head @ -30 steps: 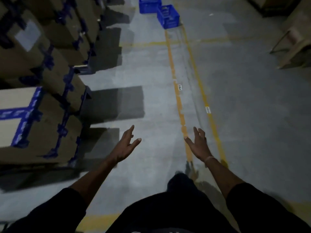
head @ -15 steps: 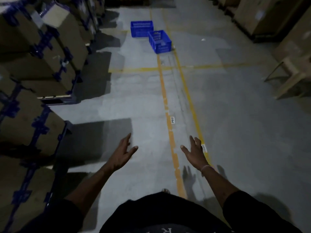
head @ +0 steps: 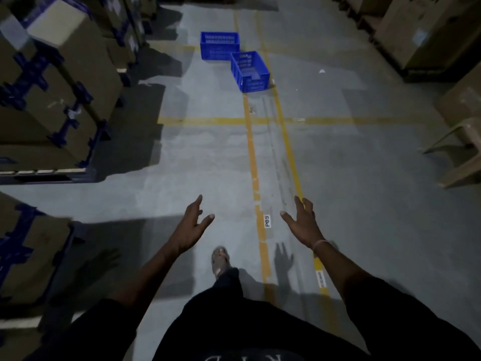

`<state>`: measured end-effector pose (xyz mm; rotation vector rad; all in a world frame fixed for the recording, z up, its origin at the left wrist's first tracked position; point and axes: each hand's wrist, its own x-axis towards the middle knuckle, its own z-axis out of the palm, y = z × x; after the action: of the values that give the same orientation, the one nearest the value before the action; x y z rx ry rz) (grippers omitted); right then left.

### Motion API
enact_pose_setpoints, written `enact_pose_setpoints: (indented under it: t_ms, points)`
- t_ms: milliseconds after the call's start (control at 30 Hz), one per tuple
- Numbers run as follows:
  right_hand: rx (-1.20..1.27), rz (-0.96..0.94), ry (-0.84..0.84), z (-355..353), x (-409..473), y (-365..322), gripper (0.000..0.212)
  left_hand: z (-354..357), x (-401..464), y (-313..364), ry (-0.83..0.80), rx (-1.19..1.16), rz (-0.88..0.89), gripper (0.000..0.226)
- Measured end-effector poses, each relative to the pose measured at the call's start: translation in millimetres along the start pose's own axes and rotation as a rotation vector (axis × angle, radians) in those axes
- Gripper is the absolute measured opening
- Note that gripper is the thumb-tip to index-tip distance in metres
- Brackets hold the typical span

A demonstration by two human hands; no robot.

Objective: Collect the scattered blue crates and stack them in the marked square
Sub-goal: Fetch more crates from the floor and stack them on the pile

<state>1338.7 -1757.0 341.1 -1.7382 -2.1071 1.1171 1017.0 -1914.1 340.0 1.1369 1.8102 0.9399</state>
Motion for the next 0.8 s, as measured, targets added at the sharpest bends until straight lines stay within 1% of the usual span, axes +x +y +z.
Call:
enact_pose_setpoints:
  t_ms: [133, 233, 333, 433, 500, 600, 800]
  points:
    - [0.024, 0.061, -0.002, -10, 87, -33, 0.085, -31, 109, 17, -0.044, 0.003, -0.043, 0.079]
    - [0.029, 0.069, 0.029, -21, 155, -62, 0.084, -56, 193, 35, -0.103, 0.058, 0.017, 0.081]
    - [0.07, 0.118, 0.057, -29, 214, -85, 0.084, -77, 267, 56, -0.147, 0.108, -0.001, 0.082]
    - [0.097, 0.12, 0.071, -37, 276, -101, 0.086, -89, 337, 76, -0.178, 0.132, 0.041, 0.081]
    - [0.11, 0.147, 0.067, -44, 321, -109, 0.086, -95, 384, 83, -0.188, 0.147, 0.032, 0.08]
    - [0.118, 0.146, 0.054, -56, 400, -117, 0.086, -100, 461, 88, -0.183, 0.157, 0.034, 0.081]
    - [0.116, 0.131, 0.018, -96, 575, -150, 0.085, -113, 620, 115, -0.119, 0.143, 0.023, 0.082]
